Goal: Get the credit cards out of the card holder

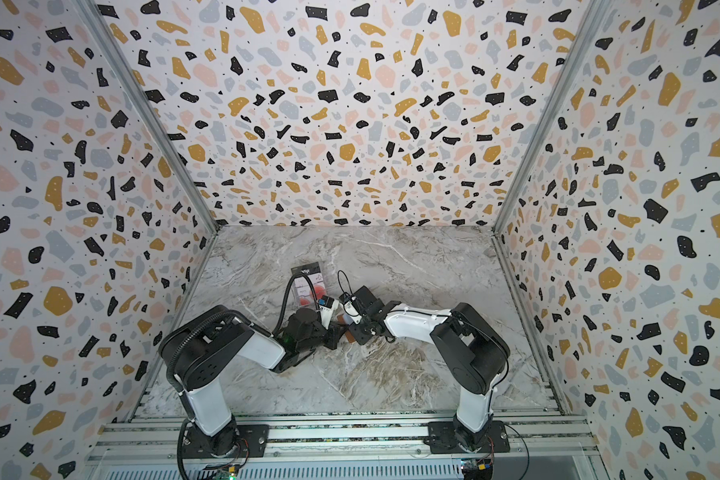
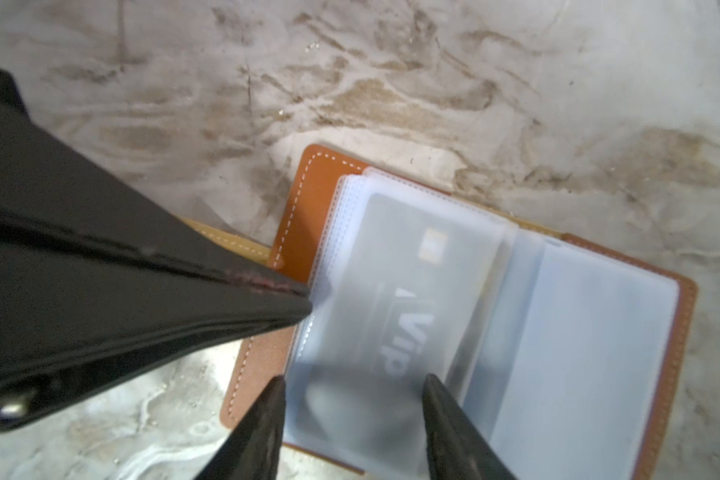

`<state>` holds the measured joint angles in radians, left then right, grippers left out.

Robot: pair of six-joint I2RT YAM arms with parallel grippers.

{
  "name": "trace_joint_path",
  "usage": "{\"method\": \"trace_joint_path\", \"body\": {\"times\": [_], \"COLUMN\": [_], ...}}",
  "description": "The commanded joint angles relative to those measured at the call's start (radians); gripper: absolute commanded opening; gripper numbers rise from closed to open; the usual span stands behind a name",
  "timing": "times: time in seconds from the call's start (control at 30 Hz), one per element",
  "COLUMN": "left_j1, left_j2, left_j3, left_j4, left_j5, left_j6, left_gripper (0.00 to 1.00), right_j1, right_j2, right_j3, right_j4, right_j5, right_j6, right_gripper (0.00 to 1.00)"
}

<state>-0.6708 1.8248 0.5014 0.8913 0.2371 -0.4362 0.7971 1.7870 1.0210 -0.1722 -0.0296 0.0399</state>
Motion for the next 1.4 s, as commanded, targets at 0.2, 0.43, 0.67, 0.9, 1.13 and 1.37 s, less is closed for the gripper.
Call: {"method": "trace_joint_path", "body": {"times": [0.2,0.43,0.67,0.9,1.13,1.37], "left_j1": [-0.015,-0.015,-0.015,-0.015,-0.015,-0.015], "left_j2": [-0.016,0.01,0.017,0.027,0.033,0.03], "left_j3": [-0.026,-0.021,-0.03,-0.028,-0.02,-0.021], "left_j4": [-0.133,-0.131,-0.126,-0.125,-0.127,-0.132], "left_j5": [-0.072,-0.074,-0.079,-0.075,-0.065,-0.064], "left_j6": [0.089,0.088,0.086,0.086,0.086,0.09], "left_gripper": [0.0,0.0,0.0,0.0,0.0,0.0], "right_j1": [0.005,0.019,0.013,-0.047,-0.091,-0.12], "right_j2": [0.013,0.042,0.03,-0.025,-0.038,-0.028], "right_j3": [-0.009,0.008,0.014,0.017,0.017,0.039], "right_j4": [-0.052,-0.087,-0.074,-0.049,-0.045,-0.025], "right_j5": [0.054,0.133,0.123,-0.003,-0.021,0.009], "right_j6": [-0.015,-0.034,-0.016,-0.005,-0.019,-0.01], "right_gripper": [0.57,0.48,0.31,0.18,0.03,0.0]}}
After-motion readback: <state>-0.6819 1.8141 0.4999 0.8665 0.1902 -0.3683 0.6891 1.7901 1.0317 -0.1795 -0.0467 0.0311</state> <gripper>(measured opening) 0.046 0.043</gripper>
